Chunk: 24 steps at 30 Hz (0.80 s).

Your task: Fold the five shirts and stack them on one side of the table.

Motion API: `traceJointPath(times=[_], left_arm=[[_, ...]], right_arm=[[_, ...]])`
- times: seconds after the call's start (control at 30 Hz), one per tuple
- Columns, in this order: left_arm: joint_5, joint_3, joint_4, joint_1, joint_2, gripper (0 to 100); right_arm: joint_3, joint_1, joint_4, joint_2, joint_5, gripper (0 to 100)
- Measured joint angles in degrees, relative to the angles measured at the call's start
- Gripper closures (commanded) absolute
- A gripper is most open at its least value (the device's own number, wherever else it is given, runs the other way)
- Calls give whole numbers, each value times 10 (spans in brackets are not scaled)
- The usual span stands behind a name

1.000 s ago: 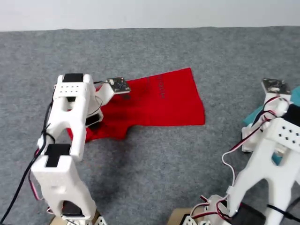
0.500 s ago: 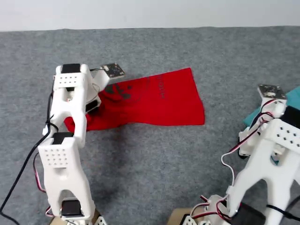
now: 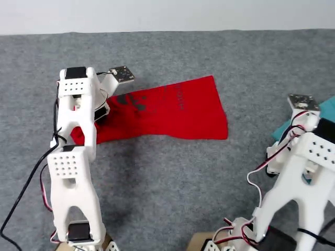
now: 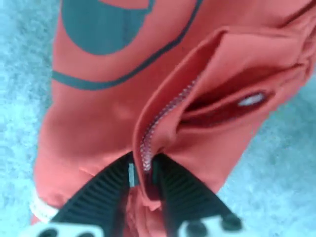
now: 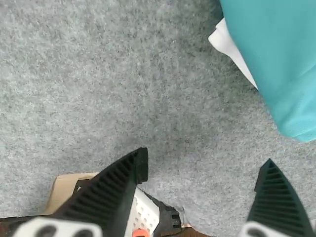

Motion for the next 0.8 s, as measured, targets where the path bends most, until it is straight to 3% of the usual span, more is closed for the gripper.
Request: traceJointPath(times=[0.1,0.47,0.8], left_arm=[[36,-47,0,-14,11,814],[62,-162,17,-31,11,814],[67,-174,22,-14,11,959]], right_arm=[[0,0,0,0,0,648],[0,0,0,0,0,648],[0,0,0,0,0,648]])
